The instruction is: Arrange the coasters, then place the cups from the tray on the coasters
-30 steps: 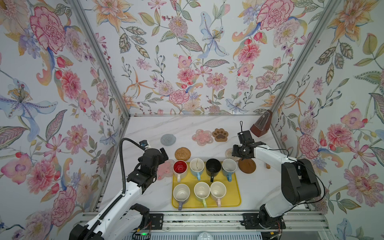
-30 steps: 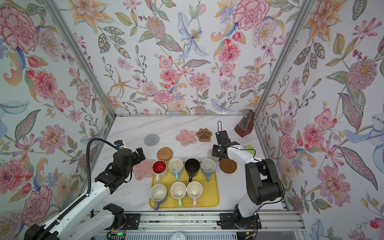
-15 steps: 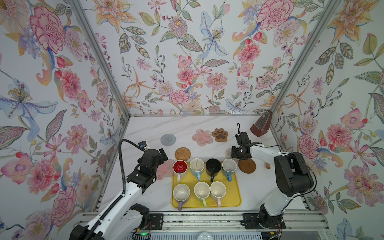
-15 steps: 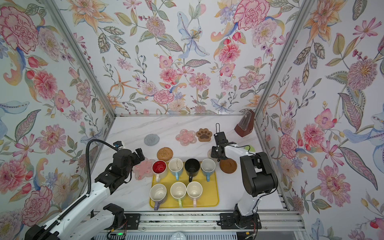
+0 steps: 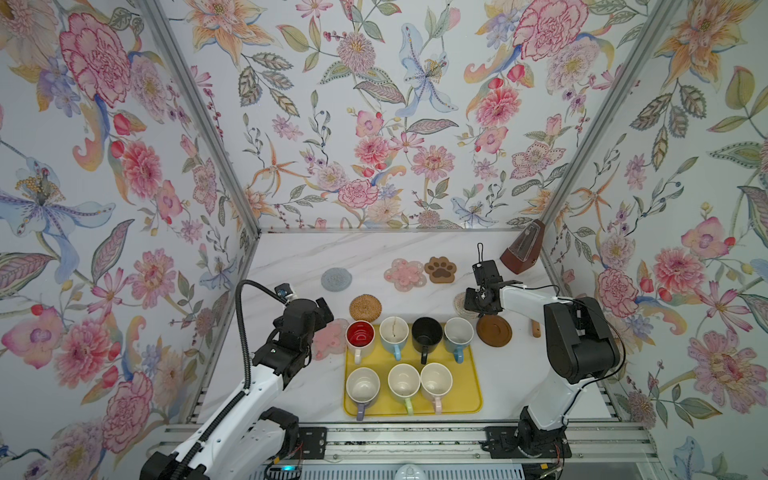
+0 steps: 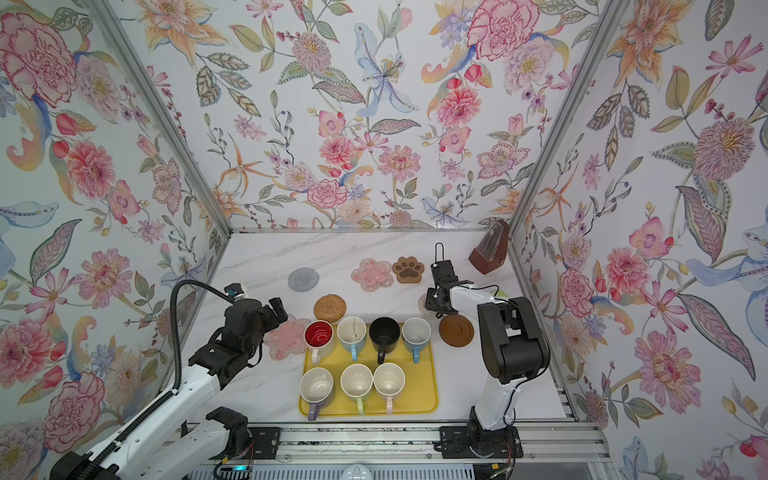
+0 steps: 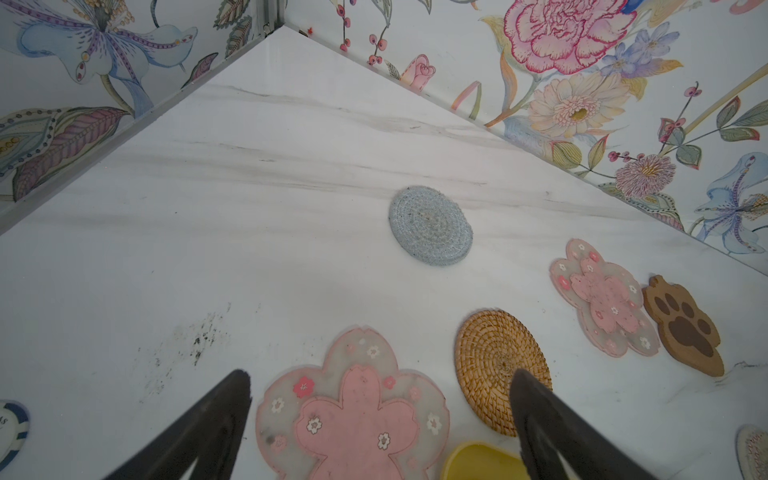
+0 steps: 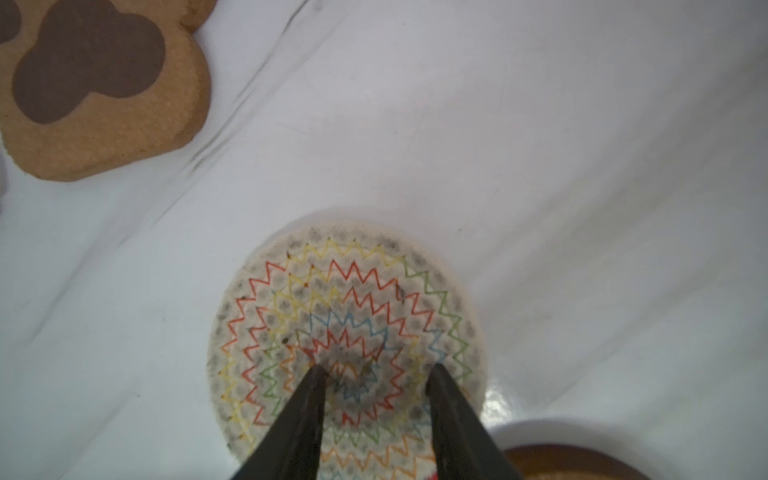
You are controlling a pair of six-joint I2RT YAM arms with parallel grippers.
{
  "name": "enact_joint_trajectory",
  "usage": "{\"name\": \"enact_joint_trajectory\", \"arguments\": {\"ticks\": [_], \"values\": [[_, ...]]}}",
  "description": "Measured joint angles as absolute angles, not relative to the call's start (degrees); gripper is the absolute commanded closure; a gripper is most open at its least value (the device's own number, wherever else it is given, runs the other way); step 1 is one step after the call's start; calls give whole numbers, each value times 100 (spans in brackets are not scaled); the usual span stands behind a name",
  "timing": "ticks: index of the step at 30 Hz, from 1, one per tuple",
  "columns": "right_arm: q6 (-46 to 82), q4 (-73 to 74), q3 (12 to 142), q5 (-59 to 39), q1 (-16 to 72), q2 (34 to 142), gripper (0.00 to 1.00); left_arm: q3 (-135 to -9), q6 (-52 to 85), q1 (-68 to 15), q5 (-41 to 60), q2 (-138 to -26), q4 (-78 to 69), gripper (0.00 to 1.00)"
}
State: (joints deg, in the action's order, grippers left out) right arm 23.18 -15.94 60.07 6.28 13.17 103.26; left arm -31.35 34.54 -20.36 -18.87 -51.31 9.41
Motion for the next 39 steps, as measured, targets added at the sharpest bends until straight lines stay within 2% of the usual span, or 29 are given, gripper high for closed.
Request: {"name": "enact_joint_trajectory", "arguments": {"ticks": [14,25,39], "values": [[2231,-1822,6910,685,891,10940,57,-3050,3457,-1892,-1844,-5057,1050,1],[2213,-1881,6497,681,1184,10103,56,-2926,3540,-1826,-1835,-4772,1072,1],[2204,-1859,6464,607,1090,10652,56,-2899,3605,-1793,-1802,-4792,1092,1]]}}
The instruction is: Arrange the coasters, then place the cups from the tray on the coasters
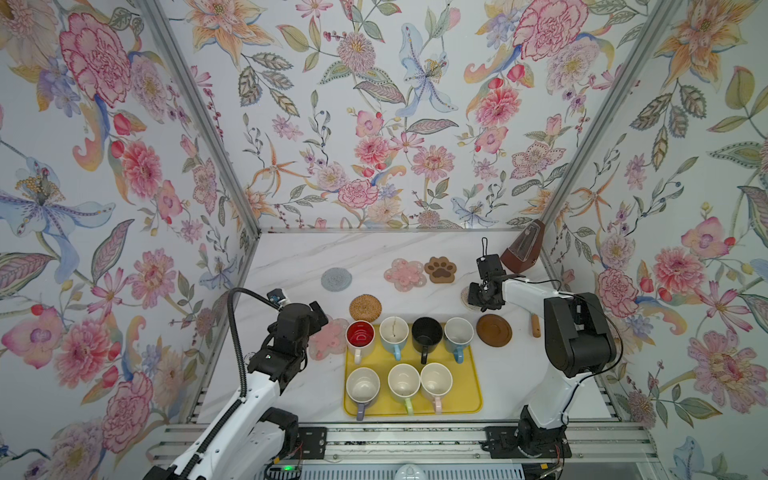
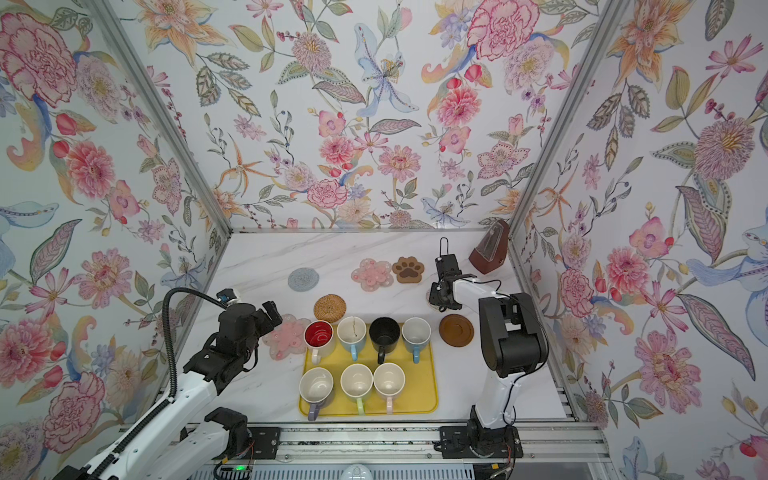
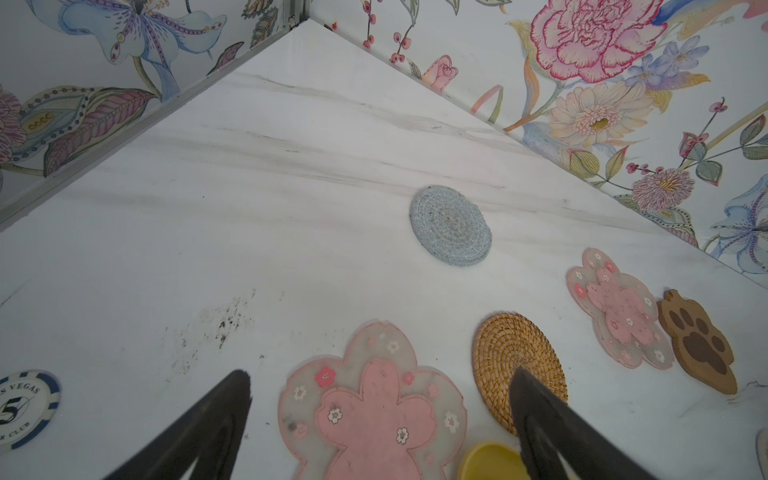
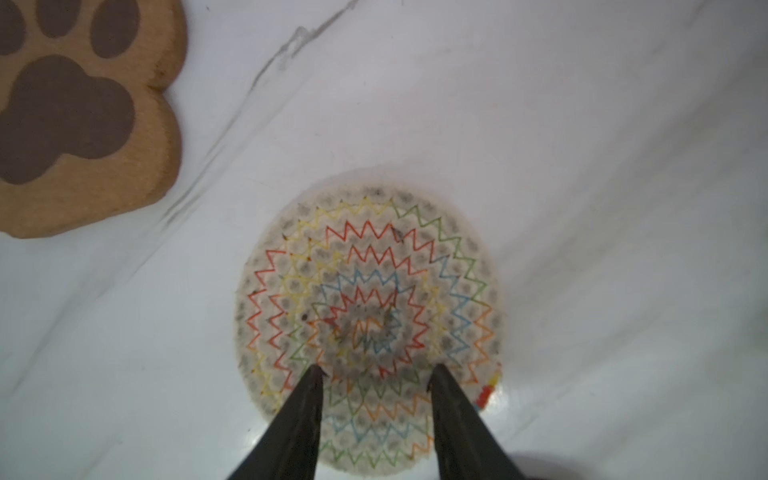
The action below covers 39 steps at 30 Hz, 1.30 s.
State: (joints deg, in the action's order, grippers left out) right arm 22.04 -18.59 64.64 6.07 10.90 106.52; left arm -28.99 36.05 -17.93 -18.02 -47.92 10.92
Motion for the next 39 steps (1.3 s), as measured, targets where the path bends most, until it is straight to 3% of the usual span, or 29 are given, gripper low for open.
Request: {"name": "enact_joint_trajectory", "arguments": {"ticks": [21,39], "values": [[2099,-2032,8405,537,735,12001,56,-2803,3649,-1680,-1802,-4587,1275,1],[2012,-2119,7712,539,882,11345,55,-2998,3581,-1664,-1828,-4703,1350,1]]}}
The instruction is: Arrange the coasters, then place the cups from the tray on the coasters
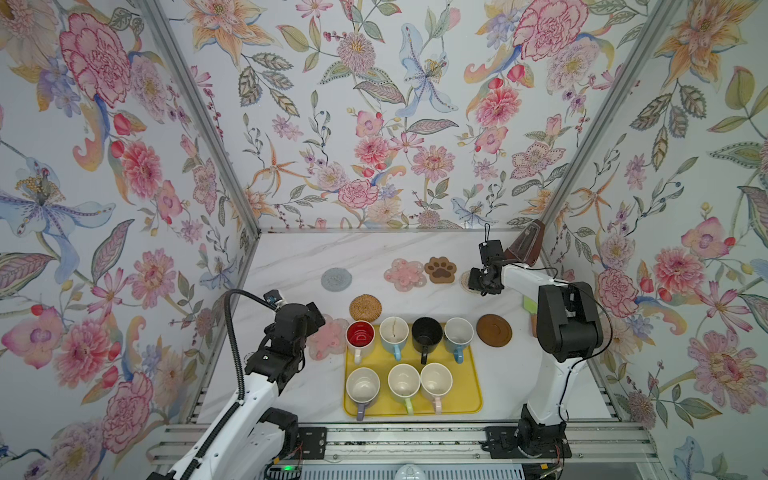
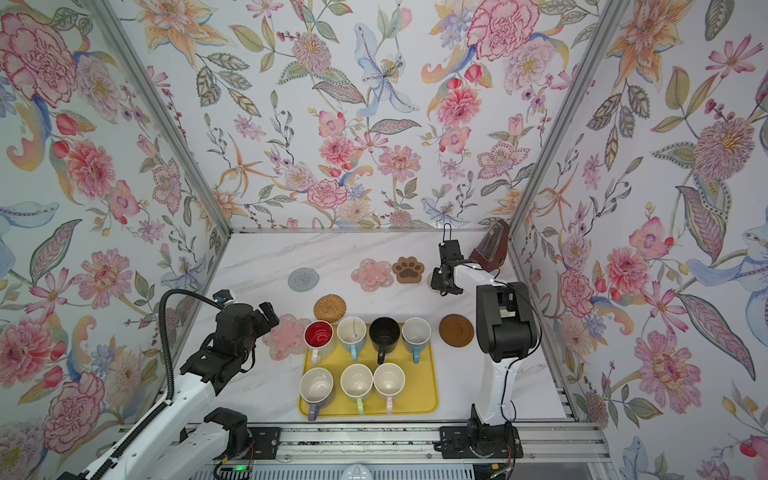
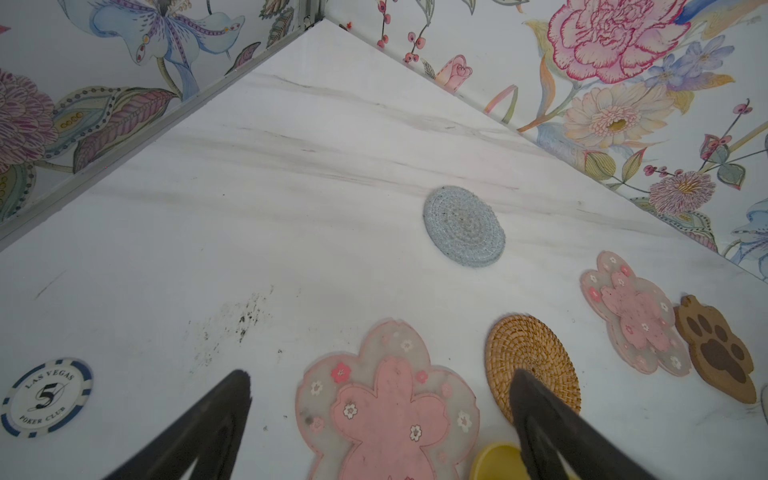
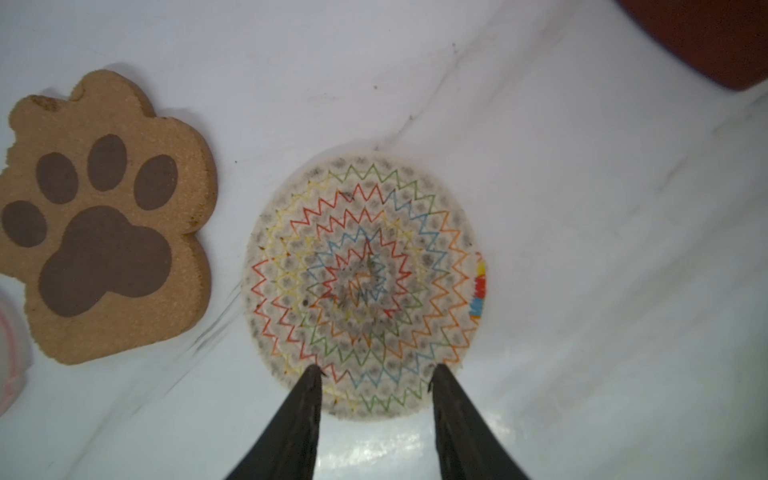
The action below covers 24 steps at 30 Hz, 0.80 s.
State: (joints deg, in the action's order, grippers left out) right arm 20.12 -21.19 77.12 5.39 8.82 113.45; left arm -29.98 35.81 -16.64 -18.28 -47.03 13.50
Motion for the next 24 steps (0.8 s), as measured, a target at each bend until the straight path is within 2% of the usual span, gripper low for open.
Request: {"name": "enact_joint_trajectory", "arguments": {"ticks": [24], "values": [[1992,-1990,8689,582,799,12256,54,-3004,3581,-1638,-1831,-4681,1601,1]]}}
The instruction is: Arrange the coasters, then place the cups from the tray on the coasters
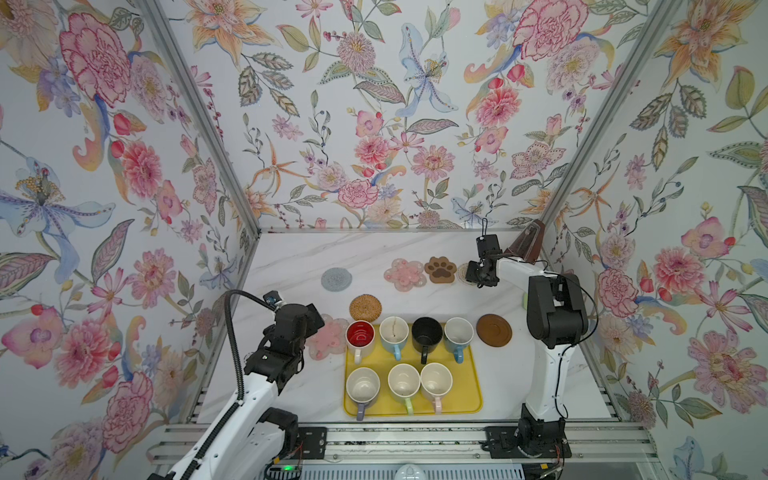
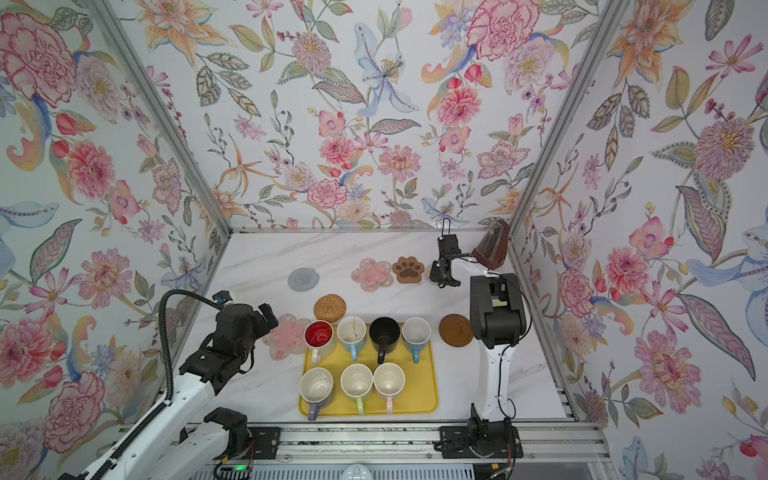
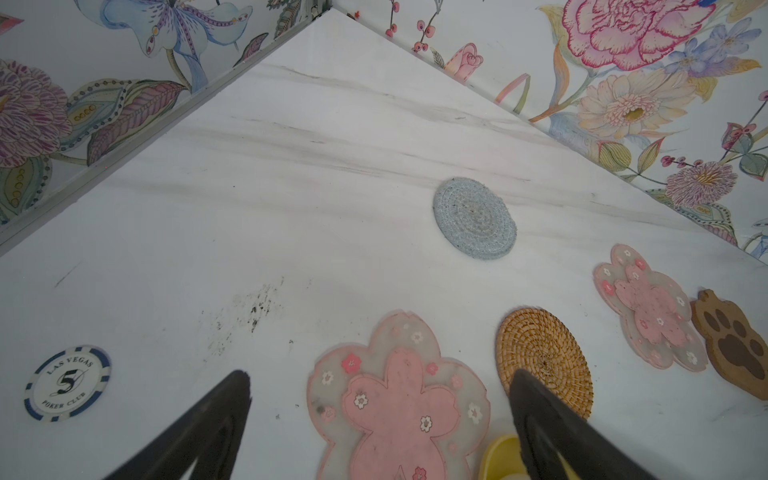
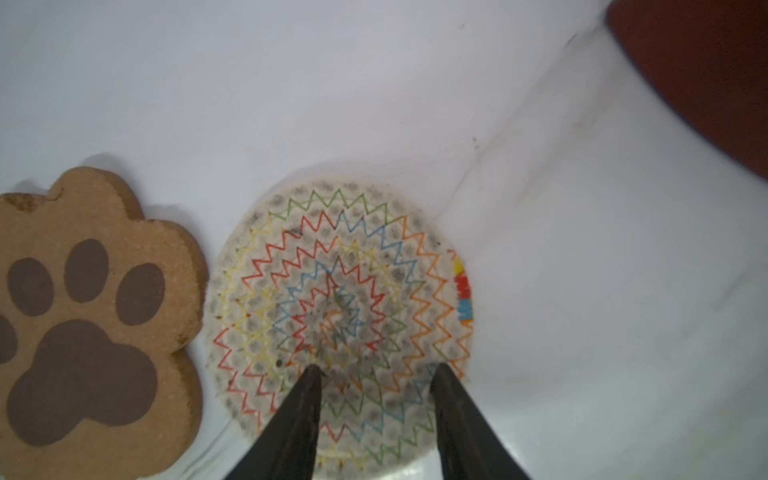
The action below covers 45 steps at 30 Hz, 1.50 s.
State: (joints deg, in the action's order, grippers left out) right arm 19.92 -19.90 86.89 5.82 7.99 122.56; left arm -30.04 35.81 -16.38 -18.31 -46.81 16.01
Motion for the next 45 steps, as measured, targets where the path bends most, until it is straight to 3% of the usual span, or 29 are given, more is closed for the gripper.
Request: {"name": "enact_joint_trajectory", "arguments": {"ticks": [26,30,32,37,43,45], "values": [[2038,-2290,9749,657,703,12916,52,-3004,3564,-1601,-1813,-4606,1691,1],[2036,-2318,9758,644,703,12901,45,-3004,3533,-1584,-1782,-4617,1695,1],[2018,-2394,9725,642,703,12814,36,-3004,3518,-1575,-1750,-4630,1695,1],[2058,-2528,9065,602,731,11817,23,-3017,3470,-1575,-1645,-4788,1688,1],[2163,-2003,7546,598,1052,9338,3,-3107,3380,-1570,-1509,-5100,1675,1],[2178,-1688,6864,648,1236,8514,1,-3199,3317,-1568,-1498,-5247,1675,1]]}}
